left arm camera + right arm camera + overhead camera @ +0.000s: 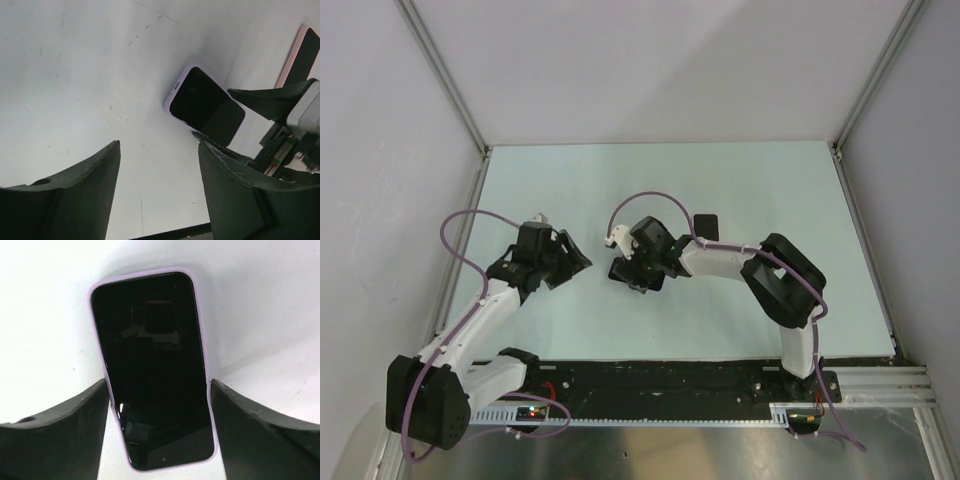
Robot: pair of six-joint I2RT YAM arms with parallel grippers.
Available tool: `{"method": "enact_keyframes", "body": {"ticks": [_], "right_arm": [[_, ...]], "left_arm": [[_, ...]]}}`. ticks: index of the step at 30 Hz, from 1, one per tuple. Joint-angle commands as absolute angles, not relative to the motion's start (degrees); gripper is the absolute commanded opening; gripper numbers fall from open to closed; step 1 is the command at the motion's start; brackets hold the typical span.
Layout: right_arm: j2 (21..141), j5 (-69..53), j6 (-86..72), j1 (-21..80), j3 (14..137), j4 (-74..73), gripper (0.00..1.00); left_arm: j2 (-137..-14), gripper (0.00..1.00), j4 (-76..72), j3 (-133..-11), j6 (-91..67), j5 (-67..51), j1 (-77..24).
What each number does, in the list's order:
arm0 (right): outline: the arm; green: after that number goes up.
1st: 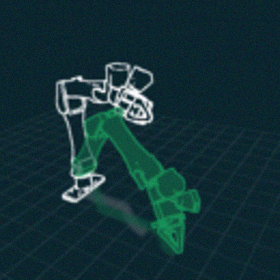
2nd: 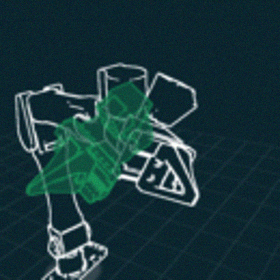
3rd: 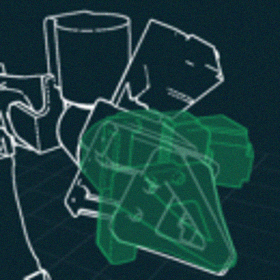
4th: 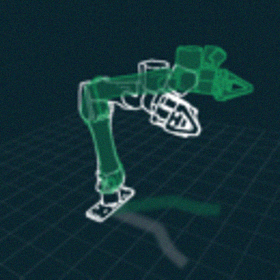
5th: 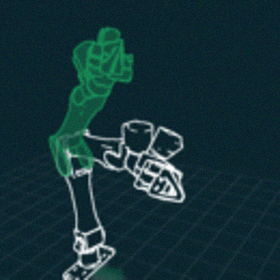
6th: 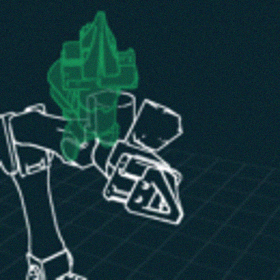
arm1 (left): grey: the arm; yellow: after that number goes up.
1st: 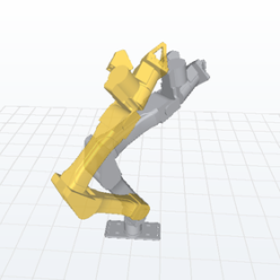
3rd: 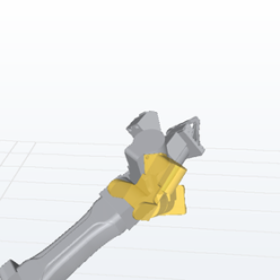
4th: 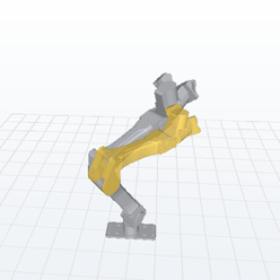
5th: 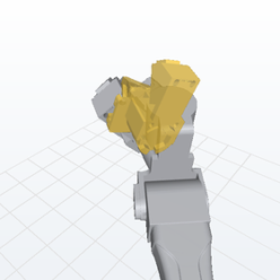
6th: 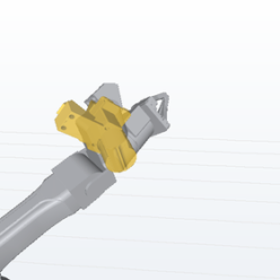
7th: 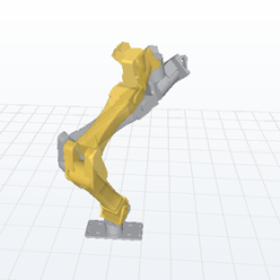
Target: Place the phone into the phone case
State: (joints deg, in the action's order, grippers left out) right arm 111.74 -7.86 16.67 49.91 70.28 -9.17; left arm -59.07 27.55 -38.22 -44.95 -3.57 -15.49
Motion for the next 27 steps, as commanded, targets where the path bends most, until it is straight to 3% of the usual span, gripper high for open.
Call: {"method": "enact_keyframes", "body": {"ticks": [1,4,6,9,14,16,19,21,23,27], "right_arm": [[112.47,-1.11,8.94,49.52,71.56,-10.46,0.67],[112.20,4.06,4.26,49.28,72.47,-11.14,0.33],[112.38,8.00,1.33,48.84,73.95,-12.72,0.19],[113.03,15.17,-5.36,47.18,76.99,-15.71,0.14],[115.29,20.15,-14.26,43.70,83.70,-21.47,0.15],[115.55,19.85,-14.82,43.66,84.29,-21.58,0.24],[113.63,17.97,-14.29,44.55,81.52,-18.17,0.50],[111.75,15.68,-14.95,44.78,79.22,-15.59,0.62],[109.85,13.17,-15.52,44.75,76.80,-12.93,0.72],[108.93,8.00,-13.47,45.97,75.07,-10.29,0.80]], "left_arm": [[-58.25,0.68,26.15,-38.40,-43.76,-4.57,-14.82],[-58.58,0.68,26.00,-38.59,-43.97,-4.52,-14.72],[-58.79,0.68,25.99,-38.76,-44.06,-4.49,-14.69],[-59.09,0.69,25.94,-38.91,-44.34,-4.56,-14.68],[-59.50,0.69,25.77,-38.96,-44.55,-4.60,-14.64],[-59.22,0.69,25.76,-38.70,-44.78,-4.69,-14.60],[-58.48,0.70,25.74,-38.05,-45.04,-4.43,-14.59],[-58.32,0.70,25.77,-37.86,-45.08,-4.51,-14.61],[-58.17,0.71,25.76,-37.74,-45.08,-4.60,-14.60],[-57.94,0.74,25.83,-37.71,-45.10,-4.64,-14.60]]}}
